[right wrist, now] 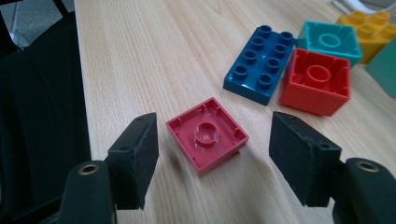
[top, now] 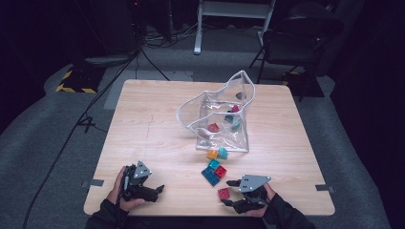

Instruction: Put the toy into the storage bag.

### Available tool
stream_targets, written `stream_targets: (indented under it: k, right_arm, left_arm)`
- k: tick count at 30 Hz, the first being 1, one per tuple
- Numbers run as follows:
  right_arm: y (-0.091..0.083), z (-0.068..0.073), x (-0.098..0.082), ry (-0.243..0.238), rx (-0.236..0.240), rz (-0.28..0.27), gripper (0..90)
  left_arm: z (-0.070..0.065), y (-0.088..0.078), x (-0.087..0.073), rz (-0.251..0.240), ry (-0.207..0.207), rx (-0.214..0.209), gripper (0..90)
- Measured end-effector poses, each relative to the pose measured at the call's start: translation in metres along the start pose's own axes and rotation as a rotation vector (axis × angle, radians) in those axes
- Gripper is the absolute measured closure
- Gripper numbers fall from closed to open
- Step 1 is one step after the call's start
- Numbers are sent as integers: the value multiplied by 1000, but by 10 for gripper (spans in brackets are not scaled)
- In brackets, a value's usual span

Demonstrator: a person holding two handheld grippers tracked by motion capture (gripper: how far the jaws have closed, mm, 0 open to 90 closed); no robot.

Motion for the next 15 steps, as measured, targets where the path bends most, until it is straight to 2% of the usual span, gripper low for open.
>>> stream_targets:
  k: [2, 9, 15]
  right_arm:
    - [4, 0, -1, -3, -3, 17, 335]
    - [8, 0, 1, 0, -11, 27, 345]
    - [7, -1, 1, 4, -14, 20, 446]
  left_arm:
    - [0, 0, 0, 0, 0, 0, 5]
    - [0, 0, 0, 0, 0, 0, 5]
    - [0, 0, 0, 0, 0, 0, 5]
Point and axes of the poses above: each handheld gripper's, and its own axes: y roughly forward along the jaws, x roughly out of its top, z roughly to its left, the point moved 9 cm from there along y, roughly forward along the jaws, and after that the axes turned 4 degrees about z, right-handed, at the moved point
